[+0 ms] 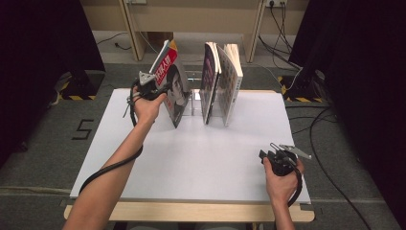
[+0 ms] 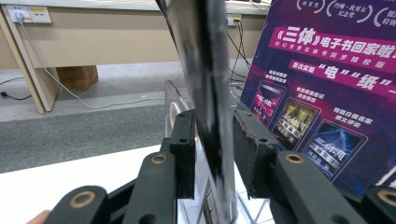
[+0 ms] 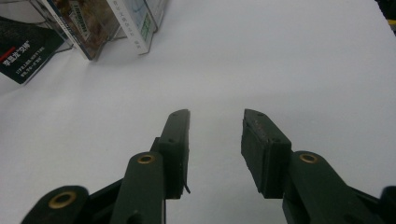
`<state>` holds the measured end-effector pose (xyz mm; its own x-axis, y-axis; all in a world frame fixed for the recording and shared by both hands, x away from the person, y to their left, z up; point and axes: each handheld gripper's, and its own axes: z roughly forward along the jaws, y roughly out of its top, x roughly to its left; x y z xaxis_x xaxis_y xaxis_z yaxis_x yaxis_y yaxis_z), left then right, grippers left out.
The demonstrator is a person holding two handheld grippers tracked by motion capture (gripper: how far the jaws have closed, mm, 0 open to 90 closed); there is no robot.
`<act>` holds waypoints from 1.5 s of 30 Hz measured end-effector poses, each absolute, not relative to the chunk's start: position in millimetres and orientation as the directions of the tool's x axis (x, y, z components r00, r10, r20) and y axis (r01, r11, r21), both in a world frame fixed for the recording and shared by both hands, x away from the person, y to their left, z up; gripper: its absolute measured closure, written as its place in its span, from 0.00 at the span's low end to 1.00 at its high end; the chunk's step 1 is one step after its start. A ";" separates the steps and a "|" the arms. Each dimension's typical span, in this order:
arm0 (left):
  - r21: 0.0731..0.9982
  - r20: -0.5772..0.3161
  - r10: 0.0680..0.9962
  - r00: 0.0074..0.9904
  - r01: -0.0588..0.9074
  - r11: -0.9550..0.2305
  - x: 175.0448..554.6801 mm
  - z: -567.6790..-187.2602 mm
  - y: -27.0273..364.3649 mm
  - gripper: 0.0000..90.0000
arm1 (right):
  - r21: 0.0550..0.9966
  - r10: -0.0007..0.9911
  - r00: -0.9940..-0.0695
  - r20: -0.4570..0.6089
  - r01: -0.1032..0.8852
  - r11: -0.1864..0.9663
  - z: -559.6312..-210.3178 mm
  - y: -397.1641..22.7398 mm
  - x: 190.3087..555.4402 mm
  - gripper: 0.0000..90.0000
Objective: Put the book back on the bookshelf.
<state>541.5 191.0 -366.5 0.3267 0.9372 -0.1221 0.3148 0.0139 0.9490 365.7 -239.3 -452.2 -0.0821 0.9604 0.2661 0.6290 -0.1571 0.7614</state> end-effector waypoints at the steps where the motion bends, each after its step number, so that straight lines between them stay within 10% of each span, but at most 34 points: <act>1: 0.949 -0.126 0.936 0.330 0.316 0.016 539.8 -367.3 191.5 0.77 | 0.757 0.959 -0.075 0.275 0.632 -0.167 -451.9 -238.4 365.4 0.69; 45: 0.910 -0.199 0.924 0.326 0.410 0.051 496.0 -373.6 214.3 0.45 | 0.763 0.960 -0.058 0.273 0.621 -0.180 -450.3 -244.7 362.4 0.69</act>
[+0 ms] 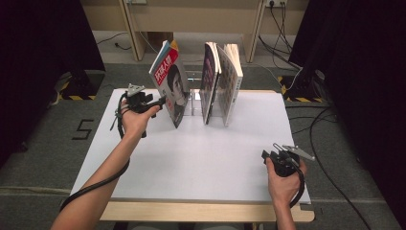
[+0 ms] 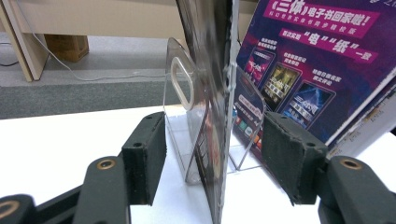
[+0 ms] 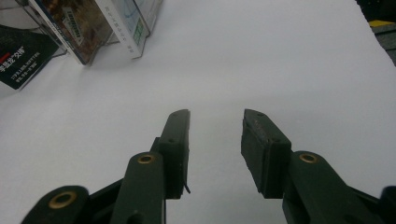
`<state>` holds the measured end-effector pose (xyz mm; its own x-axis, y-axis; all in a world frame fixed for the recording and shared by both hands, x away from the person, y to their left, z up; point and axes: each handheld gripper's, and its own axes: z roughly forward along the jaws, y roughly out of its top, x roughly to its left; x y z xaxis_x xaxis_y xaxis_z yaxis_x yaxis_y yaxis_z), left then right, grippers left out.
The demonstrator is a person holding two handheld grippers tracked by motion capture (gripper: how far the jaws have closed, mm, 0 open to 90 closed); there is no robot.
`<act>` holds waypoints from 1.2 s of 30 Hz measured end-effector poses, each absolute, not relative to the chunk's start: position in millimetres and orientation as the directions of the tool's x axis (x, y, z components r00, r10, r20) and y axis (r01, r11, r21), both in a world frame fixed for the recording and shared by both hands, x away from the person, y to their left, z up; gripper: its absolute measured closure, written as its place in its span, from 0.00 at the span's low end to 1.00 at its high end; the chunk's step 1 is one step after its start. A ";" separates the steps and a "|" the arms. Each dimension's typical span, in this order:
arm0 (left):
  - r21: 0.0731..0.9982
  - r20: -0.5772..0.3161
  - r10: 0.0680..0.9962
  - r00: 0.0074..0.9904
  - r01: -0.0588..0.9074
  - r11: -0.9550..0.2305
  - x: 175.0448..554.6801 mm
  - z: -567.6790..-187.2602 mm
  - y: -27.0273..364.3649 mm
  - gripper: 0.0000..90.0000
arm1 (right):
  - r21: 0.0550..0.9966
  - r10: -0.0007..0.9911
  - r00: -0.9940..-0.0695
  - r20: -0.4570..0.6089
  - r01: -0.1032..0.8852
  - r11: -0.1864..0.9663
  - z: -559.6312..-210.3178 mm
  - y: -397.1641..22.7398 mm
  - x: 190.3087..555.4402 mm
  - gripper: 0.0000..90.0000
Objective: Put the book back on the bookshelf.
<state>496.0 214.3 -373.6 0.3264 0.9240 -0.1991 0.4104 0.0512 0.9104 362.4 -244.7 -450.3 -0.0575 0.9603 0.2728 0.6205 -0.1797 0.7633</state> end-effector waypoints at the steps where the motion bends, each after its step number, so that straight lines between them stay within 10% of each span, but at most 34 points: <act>1: 0.908 -0.201 0.924 0.326 0.416 0.051 494.5 -373.9 215.0 0.45 | 0.764 0.961 -0.056 0.271 0.620 -0.179 -450.2 -244.6 362.2 0.69; 36: 0.871 -0.275 0.882 0.383 0.488 0.059 418.4 -399.8 260.9 0.43 | 0.767 0.965 -0.050 0.256 0.618 -0.171 -448.0 -242.7 360.3 0.69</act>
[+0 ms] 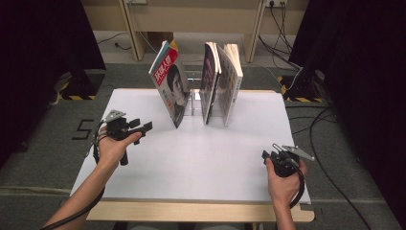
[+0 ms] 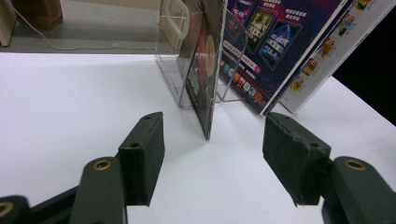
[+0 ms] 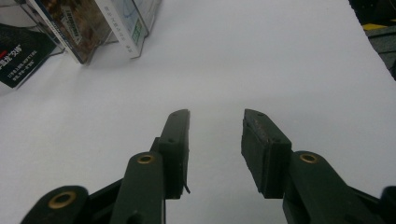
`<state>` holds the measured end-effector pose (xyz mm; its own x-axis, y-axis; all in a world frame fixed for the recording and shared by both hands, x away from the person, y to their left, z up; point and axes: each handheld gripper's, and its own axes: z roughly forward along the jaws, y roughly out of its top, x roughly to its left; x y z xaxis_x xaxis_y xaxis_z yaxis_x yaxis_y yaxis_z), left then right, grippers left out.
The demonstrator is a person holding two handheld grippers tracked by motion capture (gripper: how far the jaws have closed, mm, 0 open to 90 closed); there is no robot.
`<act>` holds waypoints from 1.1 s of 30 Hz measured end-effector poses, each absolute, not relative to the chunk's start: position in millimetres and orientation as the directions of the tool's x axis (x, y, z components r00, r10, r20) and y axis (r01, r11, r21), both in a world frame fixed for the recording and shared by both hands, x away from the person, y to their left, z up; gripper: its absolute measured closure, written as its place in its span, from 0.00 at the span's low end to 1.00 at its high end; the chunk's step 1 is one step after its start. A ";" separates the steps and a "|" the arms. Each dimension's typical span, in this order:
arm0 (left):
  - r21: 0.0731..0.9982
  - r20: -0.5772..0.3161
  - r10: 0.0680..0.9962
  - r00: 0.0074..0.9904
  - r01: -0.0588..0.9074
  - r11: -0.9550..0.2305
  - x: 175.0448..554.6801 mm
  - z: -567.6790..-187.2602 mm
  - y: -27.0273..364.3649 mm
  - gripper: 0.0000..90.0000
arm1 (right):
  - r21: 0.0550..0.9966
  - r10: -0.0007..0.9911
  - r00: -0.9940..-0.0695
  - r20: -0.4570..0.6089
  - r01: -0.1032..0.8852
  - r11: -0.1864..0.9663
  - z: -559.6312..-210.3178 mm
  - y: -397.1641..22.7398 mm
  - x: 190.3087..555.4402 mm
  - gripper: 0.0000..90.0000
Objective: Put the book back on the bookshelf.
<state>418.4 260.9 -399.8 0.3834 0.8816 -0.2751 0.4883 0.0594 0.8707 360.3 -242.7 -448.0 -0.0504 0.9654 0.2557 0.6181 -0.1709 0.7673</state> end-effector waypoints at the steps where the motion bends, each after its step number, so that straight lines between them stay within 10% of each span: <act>1: 0.870 -0.274 0.882 0.384 0.489 0.057 416.8 -400.1 262.1 0.43 | 0.768 0.966 -0.052 0.254 0.617 -0.168 -448.2 -242.8 360.4 0.69; 33: 0.852 -0.288 0.900 0.327 0.517 0.085 360.2 -440.3 309.7 0.42 | 0.769 0.968 -0.061 0.242 0.620 -0.154 -448.2 -240.5 359.9 0.69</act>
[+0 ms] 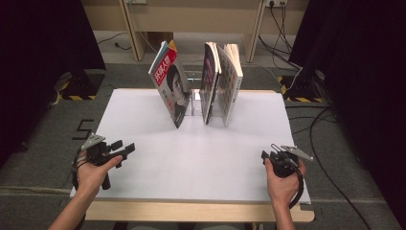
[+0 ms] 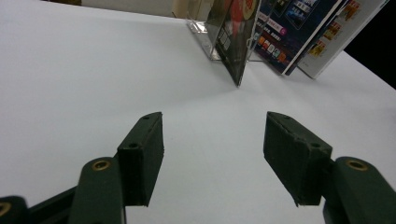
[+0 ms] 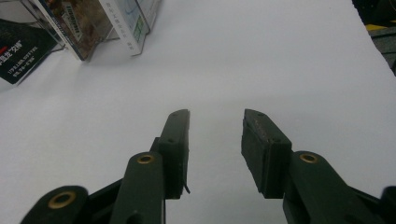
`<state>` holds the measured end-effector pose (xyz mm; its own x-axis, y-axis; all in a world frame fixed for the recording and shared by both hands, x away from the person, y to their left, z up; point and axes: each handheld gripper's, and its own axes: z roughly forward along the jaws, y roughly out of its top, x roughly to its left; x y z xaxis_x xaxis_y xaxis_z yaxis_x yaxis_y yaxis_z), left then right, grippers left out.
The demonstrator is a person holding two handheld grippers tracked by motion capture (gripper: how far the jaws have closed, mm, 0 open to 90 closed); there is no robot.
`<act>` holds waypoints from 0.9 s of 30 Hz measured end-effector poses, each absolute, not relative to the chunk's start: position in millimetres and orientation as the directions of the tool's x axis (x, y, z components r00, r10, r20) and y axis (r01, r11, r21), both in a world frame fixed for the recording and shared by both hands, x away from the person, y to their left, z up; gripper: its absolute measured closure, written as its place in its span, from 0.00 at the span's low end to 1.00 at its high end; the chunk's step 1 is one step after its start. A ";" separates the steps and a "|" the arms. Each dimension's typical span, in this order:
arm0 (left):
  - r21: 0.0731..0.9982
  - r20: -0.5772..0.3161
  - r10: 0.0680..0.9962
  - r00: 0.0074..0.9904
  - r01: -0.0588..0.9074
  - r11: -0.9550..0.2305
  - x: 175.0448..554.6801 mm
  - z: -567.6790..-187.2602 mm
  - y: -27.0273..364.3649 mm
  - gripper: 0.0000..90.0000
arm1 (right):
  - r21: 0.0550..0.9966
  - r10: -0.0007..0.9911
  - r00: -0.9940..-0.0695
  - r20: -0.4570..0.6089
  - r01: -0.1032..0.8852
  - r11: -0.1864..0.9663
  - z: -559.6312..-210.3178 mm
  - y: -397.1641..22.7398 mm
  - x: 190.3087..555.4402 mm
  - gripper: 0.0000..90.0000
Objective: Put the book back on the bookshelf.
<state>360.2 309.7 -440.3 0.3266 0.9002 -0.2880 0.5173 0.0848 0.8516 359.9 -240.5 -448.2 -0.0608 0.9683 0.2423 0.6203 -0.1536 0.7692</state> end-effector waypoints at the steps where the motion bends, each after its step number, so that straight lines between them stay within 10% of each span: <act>1: 0.850 -0.288 0.901 0.324 0.519 0.085 358.8 -441.9 310.9 0.42 | 0.770 0.968 -0.060 0.242 0.620 -0.153 -448.1 -240.5 359.9 0.69; 27: 0.839 -0.242 0.944 0.225 0.538 0.087 337.5 -487.5 347.1 0.42 | 0.763 0.971 -0.057 0.231 0.630 -0.144 -453.2 -239.1 361.3 0.69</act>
<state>337.5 347.1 -487.5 0.2247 0.9438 -0.2424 0.5376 0.0874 0.8387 361.3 -239.1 -453.2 -0.0575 0.9712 0.2313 0.6301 -0.1444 0.7629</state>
